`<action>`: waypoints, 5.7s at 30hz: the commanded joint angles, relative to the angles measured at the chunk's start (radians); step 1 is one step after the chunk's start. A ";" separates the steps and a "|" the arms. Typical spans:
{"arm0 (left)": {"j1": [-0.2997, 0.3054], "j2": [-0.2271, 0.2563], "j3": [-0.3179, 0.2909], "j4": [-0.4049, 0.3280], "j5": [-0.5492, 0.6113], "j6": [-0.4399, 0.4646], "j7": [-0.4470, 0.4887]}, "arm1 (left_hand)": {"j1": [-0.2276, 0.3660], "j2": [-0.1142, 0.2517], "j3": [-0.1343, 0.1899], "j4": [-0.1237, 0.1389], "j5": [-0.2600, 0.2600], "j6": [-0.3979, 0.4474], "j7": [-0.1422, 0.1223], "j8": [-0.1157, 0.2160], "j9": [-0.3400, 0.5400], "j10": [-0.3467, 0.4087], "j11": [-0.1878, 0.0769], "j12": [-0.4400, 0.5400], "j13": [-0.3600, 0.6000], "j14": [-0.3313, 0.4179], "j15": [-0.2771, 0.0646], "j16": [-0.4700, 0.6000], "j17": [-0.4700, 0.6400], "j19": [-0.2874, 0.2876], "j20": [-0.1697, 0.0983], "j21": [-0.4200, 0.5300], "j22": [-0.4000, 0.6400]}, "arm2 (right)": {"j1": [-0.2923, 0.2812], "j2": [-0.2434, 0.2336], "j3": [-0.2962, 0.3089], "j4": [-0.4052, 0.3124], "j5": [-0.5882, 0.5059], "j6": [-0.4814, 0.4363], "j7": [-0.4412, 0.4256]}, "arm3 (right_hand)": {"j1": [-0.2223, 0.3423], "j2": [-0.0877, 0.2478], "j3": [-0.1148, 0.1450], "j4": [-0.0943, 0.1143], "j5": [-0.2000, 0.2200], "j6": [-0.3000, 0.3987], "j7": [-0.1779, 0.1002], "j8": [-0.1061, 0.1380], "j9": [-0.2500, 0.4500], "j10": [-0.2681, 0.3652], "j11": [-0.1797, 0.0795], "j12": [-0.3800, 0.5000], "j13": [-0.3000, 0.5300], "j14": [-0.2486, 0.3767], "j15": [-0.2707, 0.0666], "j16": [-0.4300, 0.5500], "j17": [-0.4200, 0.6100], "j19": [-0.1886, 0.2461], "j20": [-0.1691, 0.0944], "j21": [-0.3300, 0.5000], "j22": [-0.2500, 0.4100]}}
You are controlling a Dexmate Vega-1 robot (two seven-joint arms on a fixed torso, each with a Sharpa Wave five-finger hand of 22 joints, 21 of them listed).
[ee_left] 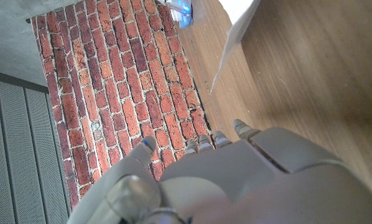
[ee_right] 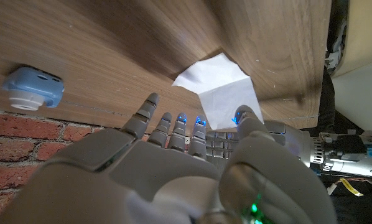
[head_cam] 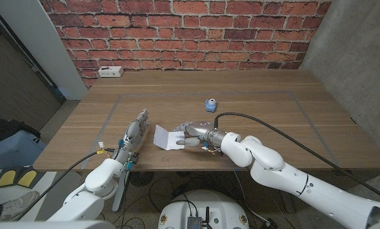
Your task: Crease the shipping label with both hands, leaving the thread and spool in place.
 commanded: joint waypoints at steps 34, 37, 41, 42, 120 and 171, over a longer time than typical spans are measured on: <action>0.010 -0.074 0.017 0.059 -0.177 -0.072 -0.151 | 0.008 0.000 -0.005 -0.011 -0.002 -0.040 0.011 0.002 0.003 -0.063 0.012 0.006 0.003 -0.067 0.013 0.002 0.004 0.026 -0.004 0.006 0.003 | 0.053 0.032 -0.051 0.100 0.043 -0.062 0.039 | 0.038 0.019 0.005 -0.002 -0.011 0.031 0.001 0.002 0.005 0.039 -0.001 0.004 0.005 0.009 -0.015 0.007 0.003 0.009 -0.017 0.005 0.004; 0.003 -0.084 0.022 0.072 -0.215 -0.076 -0.187 | 0.009 -0.007 -0.008 -0.015 -0.004 -0.041 0.010 0.001 0.003 -0.059 0.016 0.006 0.003 -0.061 0.018 0.002 0.004 0.037 0.000 0.008 0.003 | 0.055 0.030 -0.052 0.101 0.047 -0.064 0.037 | 0.040 0.020 0.006 -0.002 -0.011 0.031 0.001 0.002 0.005 0.041 -0.001 0.004 0.005 0.009 -0.016 0.007 0.003 0.010 -0.017 0.005 0.004; -0.009 -0.098 0.027 0.092 -0.280 -0.081 -0.256 | 0.014 -0.018 -0.013 -0.025 -0.007 -0.038 0.009 0.000 0.004 -0.035 0.026 0.011 0.003 -0.033 0.025 0.006 0.003 0.072 0.006 0.017 0.003 | 0.057 0.026 -0.053 0.104 0.053 -0.065 0.034 | 0.044 0.022 0.007 -0.002 -0.011 0.032 0.000 0.001 0.005 0.040 0.001 0.003 0.005 0.009 -0.017 0.007 0.003 0.011 -0.019 0.005 0.004; -0.013 -0.104 0.028 0.099 -0.299 -0.083 -0.276 | 0.015 -0.019 -0.013 -0.027 -0.007 -0.036 0.010 0.000 0.004 -0.028 0.026 0.012 0.002 -0.025 0.026 0.008 0.003 0.078 0.008 0.019 0.003 | 0.058 0.026 -0.054 0.104 0.054 -0.066 0.034 | 0.045 0.022 0.008 -0.002 -0.011 0.031 0.000 0.001 0.005 0.040 0.002 0.003 0.005 0.009 -0.016 0.007 0.003 0.011 -0.019 0.005 0.004; 0.196 -0.159 -0.004 -0.214 -0.178 0.064 0.234 | 0.114 0.014 0.068 -0.156 -0.023 0.344 0.179 0.024 0.015 0.392 0.220 0.053 0.013 0.442 0.163 0.021 0.004 0.530 0.195 0.035 -0.002 | 0.101 0.023 -0.077 0.141 0.084 -0.088 0.031 | 0.110 0.022 0.014 -0.001 -0.016 0.039 0.004 -0.006 0.005 0.056 -0.042 -0.006 0.005 0.010 -0.025 0.007 0.004 0.016 -0.020 0.004 0.004; 0.067 -0.009 -0.018 -0.215 -0.276 0.224 0.059 | 0.074 0.035 0.136 -0.155 -0.018 0.598 0.222 0.047 0.044 0.610 0.237 0.007 0.016 0.664 0.158 0.000 0.010 0.816 0.165 0.001 -0.002 | 0.077 -0.001 -0.055 0.129 0.135 -0.066 -0.014 | 0.109 0.011 -0.003 0.007 -0.016 0.040 0.011 -0.006 0.005 0.061 -0.024 -0.006 0.005 0.014 -0.018 0.009 0.005 0.013 -0.013 0.003 0.004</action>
